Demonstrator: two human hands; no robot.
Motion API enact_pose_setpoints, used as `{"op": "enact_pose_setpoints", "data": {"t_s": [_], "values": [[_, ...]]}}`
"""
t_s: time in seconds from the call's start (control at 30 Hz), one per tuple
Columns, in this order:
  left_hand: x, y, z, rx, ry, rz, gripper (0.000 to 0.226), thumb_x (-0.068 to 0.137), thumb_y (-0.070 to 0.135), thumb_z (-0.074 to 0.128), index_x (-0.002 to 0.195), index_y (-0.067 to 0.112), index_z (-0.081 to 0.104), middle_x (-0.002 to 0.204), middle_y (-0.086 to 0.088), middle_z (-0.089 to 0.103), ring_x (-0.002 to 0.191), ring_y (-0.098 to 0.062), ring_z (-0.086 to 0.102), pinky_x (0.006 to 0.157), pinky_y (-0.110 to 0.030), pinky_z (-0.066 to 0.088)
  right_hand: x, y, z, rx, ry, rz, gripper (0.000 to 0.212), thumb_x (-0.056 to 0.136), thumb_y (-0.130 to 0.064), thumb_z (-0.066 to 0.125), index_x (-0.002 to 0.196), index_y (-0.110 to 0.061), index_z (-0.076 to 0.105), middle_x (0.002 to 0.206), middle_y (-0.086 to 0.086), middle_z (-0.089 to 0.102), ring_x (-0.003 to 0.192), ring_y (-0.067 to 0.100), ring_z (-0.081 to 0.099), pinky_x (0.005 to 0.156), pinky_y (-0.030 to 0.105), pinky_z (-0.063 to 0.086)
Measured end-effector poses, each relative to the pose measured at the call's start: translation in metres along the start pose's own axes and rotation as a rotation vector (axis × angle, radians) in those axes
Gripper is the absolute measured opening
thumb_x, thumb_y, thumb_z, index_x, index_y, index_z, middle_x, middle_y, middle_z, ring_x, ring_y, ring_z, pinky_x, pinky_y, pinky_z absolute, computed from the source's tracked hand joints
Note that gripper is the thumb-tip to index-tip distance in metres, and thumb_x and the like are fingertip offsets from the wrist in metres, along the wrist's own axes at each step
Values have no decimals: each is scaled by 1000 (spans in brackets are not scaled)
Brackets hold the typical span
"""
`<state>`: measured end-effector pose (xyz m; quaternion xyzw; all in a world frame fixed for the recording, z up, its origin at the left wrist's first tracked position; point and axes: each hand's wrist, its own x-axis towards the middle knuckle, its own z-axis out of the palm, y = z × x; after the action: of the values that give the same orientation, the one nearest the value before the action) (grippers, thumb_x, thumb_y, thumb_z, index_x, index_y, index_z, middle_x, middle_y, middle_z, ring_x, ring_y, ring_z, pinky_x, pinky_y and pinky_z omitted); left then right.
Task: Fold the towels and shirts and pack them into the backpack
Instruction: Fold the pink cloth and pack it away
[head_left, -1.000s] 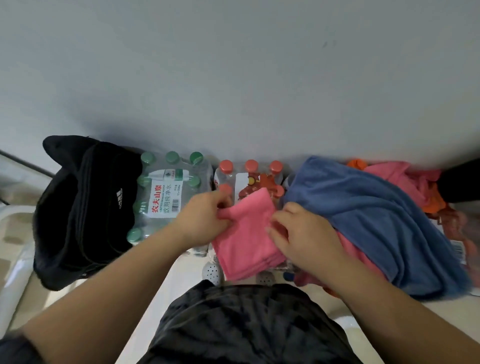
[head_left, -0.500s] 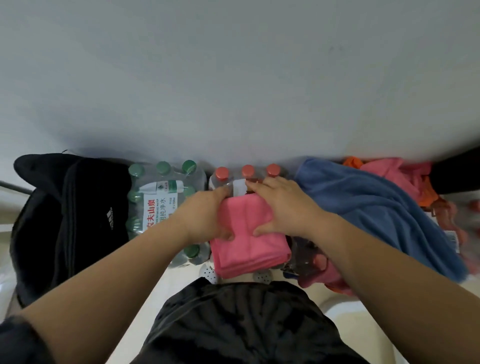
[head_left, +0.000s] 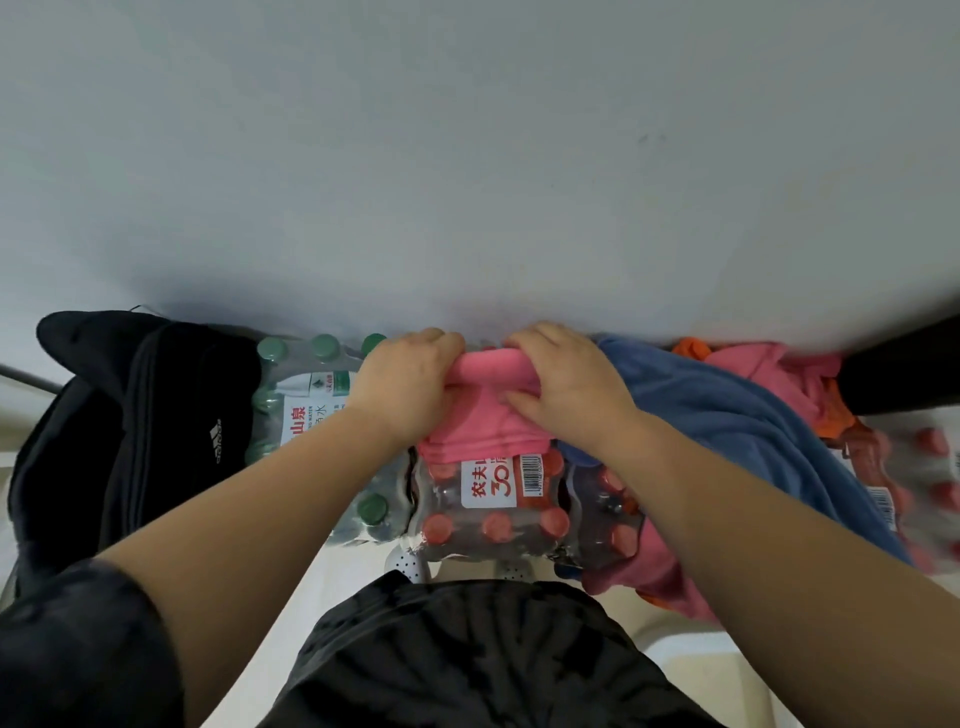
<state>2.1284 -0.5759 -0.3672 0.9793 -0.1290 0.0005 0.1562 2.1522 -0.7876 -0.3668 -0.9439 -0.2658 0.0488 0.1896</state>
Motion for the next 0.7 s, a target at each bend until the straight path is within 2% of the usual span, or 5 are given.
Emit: {"op": "enact_pose_setpoints", "data": {"t_s": [0.1,0.23,0.43,0.63,0.7], "values": [[-30,6,5,-15,25,83,43,82,39,59,119,16,65,111,-8,72,93,-34,68,81,-42,54,-37,0,0,-10,2,-68,60,89,-42,68,141,-16,53,141,3,58,130,23,53,111,41,41],[-81,6,15,81,-67,133,70,90,56,46,150,19,44,155,-4,44,142,-26,42,117,-51,32,-79,-2,11,-31,-36,-142,60,98,-48,50,148,-15,47,156,1,43,147,18,35,120,39,29],[-112,5,36,118,-247,117,82,96,66,33,161,23,7,168,3,0,155,-19,-3,122,-59,11,-94,6,30,12,-207,-96,67,101,-58,28,159,-25,21,167,-12,8,153,4,-3,127,38,8],[-73,46,12,0,-111,-57,75,98,63,17,157,18,27,163,-3,28,150,-26,23,121,-56,17,-93,8,30,75,-221,-97,68,101,-58,34,160,-27,19,166,-15,5,152,0,-8,125,33,2],[-47,58,11,-14,-111,-79,72,98,59,14,158,20,21,165,-2,21,152,-25,17,123,-54,12,-92,10,28,99,-232,-107,68,100,-58,32,159,-27,20,166,-15,6,152,0,-8,124,30,2]]}}
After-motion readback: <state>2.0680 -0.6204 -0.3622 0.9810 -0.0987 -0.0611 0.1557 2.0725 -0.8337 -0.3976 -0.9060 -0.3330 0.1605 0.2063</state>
